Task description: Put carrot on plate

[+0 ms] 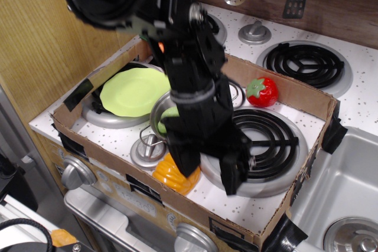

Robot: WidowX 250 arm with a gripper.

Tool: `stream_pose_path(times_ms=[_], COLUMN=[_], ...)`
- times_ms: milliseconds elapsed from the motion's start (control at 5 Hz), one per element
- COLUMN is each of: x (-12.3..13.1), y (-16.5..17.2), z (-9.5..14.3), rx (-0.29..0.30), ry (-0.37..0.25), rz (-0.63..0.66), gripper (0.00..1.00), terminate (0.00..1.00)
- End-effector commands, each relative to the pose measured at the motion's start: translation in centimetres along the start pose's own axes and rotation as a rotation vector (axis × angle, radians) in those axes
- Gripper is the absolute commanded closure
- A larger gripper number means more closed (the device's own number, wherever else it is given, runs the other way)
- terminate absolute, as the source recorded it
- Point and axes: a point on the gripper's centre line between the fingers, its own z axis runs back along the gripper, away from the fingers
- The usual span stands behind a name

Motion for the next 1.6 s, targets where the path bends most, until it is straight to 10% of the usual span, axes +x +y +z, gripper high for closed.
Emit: stream_pose_path(times_ms=[0,600,1400], x=[2.6,8.5,12.3], y=[3.4,12.5,16.4], z=[5.9,7.6,6.4], rx=[0.14,0.217,0.343], ry=[-0.054,-0.161,-0.408], rz=[0.113,0.402,0.647], gripper=[0.0,0.0,0.0], terminate=[0.0,0.0,0.0])
